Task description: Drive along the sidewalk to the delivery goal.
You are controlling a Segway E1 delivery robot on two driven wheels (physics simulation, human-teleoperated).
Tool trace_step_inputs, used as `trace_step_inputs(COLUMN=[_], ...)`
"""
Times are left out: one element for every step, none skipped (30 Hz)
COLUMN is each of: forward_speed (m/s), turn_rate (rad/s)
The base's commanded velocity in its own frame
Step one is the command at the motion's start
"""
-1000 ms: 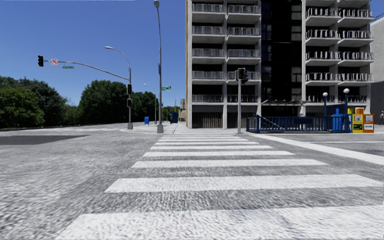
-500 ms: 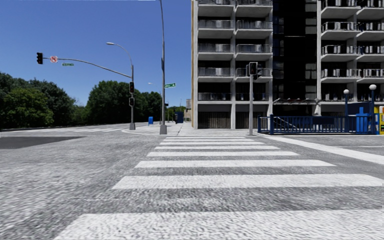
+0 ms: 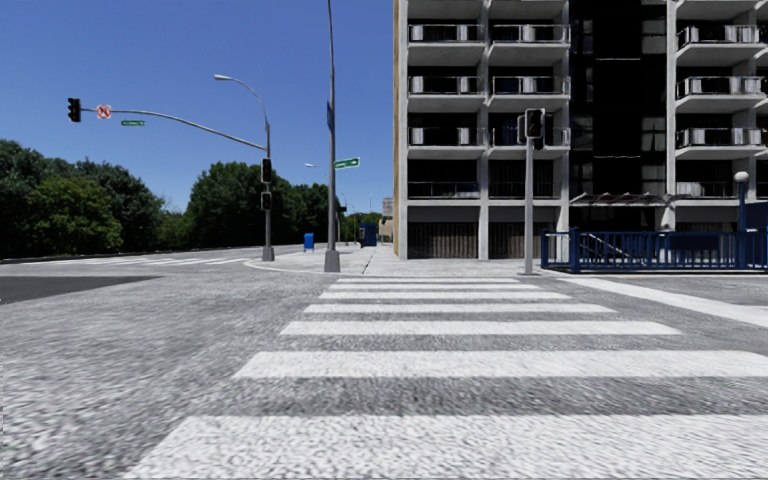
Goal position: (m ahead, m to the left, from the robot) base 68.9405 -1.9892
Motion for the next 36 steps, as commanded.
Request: trace_step_inputs(forward_speed=[2.0, 2.0, 2.0, 2.0, 2.0, 2.0, 2.0, 2.0, 2.0, 2.0, 2.0, 2.0, 2.0, 2.0, 2.0, 2.0, 2.0, 2.0, 2.0, 2.0, 2.0, 2.0, 2.0, 2.0, 2.0, 2.0, 2.0, 2.0, 2.0, 2.0, 2.0, 2.0, 2.0, 2.0, 2.0, 2.0], turn_rate=[0.0, 0.0, 0.0, 0.0, 0.0, 0.0, 0.0, 0.0, 0.0, 0.0, 0.0, 0.0, 0.0, 0.0, 0.0, 0.0, 0.0, 0.0, 0.0, 0.0, 0.0, 0.0, 0.0, 0.0, 0.0, 0.0, 0.0, 0.0, 0.0, 0.0, 0.0, 0.0, 0.0, 0.0, 0.0, 0.0])
